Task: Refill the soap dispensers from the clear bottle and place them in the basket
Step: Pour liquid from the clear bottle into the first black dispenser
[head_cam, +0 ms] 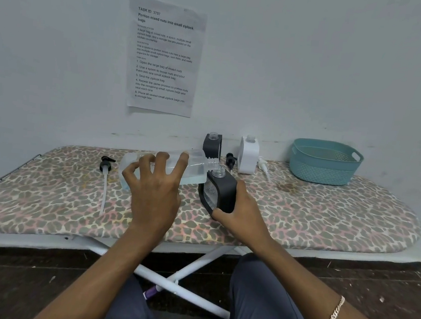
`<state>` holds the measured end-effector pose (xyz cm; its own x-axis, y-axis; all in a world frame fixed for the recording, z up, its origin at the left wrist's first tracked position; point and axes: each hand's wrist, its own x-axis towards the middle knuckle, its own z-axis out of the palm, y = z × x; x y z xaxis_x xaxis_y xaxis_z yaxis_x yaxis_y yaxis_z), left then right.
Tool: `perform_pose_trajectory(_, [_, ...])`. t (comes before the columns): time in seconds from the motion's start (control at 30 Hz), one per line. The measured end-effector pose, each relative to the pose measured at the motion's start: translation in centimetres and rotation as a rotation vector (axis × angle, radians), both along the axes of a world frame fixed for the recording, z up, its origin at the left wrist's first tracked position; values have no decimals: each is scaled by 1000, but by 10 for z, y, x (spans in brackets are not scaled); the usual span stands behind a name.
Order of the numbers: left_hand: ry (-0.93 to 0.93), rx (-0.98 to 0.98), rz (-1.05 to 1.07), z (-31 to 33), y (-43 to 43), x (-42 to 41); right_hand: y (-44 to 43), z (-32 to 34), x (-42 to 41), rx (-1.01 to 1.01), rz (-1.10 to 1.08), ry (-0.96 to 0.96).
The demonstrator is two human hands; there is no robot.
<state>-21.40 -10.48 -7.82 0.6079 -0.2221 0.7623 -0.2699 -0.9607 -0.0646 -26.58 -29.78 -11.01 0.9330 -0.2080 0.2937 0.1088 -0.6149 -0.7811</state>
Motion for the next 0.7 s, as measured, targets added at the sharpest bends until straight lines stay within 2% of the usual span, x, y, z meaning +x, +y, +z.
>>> perform_pose_trajectory(0.7, [-6, -7, 0, 1, 0, -1, 0, 0, -1, 3, -4, 8])
